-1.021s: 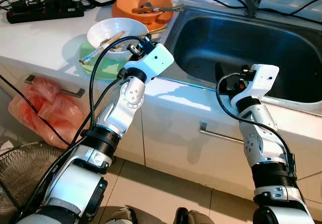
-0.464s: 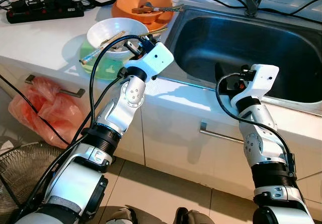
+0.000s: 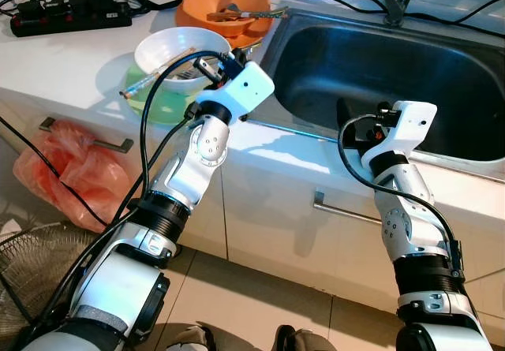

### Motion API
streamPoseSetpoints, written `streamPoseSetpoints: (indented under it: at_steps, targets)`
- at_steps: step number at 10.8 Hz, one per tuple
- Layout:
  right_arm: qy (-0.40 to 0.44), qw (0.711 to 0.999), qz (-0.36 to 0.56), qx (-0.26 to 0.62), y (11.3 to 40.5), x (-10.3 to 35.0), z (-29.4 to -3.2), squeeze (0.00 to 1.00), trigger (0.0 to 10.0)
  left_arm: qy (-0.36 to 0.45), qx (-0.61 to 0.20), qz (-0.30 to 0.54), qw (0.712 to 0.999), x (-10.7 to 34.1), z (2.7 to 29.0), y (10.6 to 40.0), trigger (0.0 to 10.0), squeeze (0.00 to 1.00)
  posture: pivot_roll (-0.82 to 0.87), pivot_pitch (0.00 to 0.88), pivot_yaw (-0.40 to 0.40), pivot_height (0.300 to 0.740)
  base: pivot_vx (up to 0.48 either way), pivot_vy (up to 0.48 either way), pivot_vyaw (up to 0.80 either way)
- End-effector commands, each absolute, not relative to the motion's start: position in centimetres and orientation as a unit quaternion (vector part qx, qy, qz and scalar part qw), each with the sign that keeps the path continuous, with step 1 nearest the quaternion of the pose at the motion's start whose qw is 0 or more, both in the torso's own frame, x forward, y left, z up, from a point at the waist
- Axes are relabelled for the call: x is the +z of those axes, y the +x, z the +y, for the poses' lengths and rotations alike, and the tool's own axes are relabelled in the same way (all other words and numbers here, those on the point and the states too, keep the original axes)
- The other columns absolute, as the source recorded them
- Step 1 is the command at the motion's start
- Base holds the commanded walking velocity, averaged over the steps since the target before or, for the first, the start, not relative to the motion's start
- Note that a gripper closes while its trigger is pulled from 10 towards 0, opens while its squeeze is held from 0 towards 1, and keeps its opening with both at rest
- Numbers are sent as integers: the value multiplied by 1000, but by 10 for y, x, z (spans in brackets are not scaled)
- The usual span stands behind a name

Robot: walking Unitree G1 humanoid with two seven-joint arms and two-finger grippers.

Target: Kitchen organization

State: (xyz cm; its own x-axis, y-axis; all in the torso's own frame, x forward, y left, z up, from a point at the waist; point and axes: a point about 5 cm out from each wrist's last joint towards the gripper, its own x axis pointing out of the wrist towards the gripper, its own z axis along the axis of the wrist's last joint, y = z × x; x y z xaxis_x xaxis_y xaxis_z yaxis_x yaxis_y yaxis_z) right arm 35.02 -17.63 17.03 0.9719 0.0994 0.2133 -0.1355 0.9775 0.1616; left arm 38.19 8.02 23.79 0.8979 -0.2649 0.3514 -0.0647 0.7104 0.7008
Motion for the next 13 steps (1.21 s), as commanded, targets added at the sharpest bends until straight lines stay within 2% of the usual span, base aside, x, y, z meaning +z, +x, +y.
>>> streamPoseSetpoints:
  at_steps: [1,2,5,8,10,12,13]
  targets:
    - [94,990,-85,57,348,161,-178,0,10000,357,-52,-225,905,244,81,380,706,0,-1,140,-25,740,0,0,0]
    - [94,990,-85,58,348,161,-178,0,10000,325,-61,-249,911,260,78,375,10000,0,4,142,-28,740,0,0,0]
    - [95,990,-84,61,349,161,-177,0,10000,269,-82,-277,919,287,75,366,10000,0,7,140,-31,740,0,0,0]
    - [96,990,-83,64,350,162,-176,0,10000,198,-118,-269,935,296,73,361,10000,0,9,140,-33,740,0,0,0]
    - [97,990,-83,65,350,162,-176,0,10000,134,-159,-270,940,306,66,353,10000,0,10,139,-33,740,0,0,0]
    - [97,990,-82,68,350,162,-175,0,10000,23,-202,-285,937,323,67,344,10000,0,8,136,-33,740,0,0,0]
    - [97,989,-82,70,351,162,-174,0,10000,1,-206,-289,935,329,70,342,10000,0,11,136,-34,740,0,0,0]
